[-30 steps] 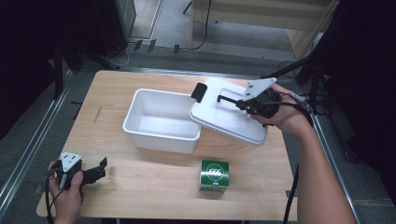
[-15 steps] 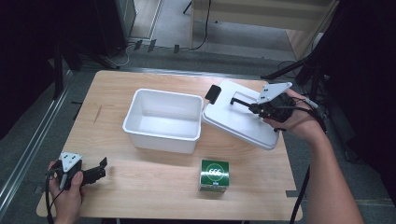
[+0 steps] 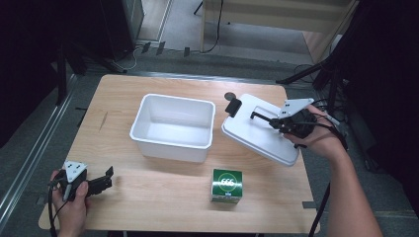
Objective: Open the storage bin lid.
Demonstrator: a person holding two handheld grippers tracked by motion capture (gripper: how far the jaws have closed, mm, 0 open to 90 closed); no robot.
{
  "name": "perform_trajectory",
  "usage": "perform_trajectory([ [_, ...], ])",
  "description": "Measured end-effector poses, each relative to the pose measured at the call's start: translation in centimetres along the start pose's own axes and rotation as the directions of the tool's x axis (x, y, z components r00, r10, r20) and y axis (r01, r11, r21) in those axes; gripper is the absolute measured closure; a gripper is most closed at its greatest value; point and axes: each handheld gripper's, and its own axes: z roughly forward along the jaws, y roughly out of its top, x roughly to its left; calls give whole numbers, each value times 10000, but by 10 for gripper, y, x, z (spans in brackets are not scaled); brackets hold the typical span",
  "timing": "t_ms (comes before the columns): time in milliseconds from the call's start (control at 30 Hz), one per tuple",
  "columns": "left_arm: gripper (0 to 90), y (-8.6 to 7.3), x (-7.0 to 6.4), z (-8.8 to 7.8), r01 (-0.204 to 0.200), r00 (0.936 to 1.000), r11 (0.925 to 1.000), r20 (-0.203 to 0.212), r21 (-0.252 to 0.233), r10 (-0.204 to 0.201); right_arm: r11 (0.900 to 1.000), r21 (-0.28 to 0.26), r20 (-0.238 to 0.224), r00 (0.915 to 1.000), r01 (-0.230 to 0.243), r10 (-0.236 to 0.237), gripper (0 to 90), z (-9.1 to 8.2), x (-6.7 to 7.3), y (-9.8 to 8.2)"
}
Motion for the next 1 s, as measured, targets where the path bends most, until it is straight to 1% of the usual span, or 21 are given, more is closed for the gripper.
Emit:
perform_trajectory([
  [300,3,0,0,0,-28,10000,10000,-8,-29,28,9995,271,-143,9998,-156,160,854,22,10,-18],
  [633,2,0,0,-1,-2,10000,10000,-13,-60,2,9986,396,-222,9991,-360,369,854,45,20,-31],
  [700,3,0,0,-1,-6,10000,10000,-39,-59,6,9983,496,-300,9990,-316,331,854,50,22,-33],
  [833,2,0,-1,-1,-17,10000,10000,-61,-60,16,9976,590,-231,9991,-354,368,853,59,25,-37],
  [1000,2,0,0,-1,-20,10000,10000,-76,-57,20,9964,619,-125,9982,-583,592,854,67,27,-44],
])
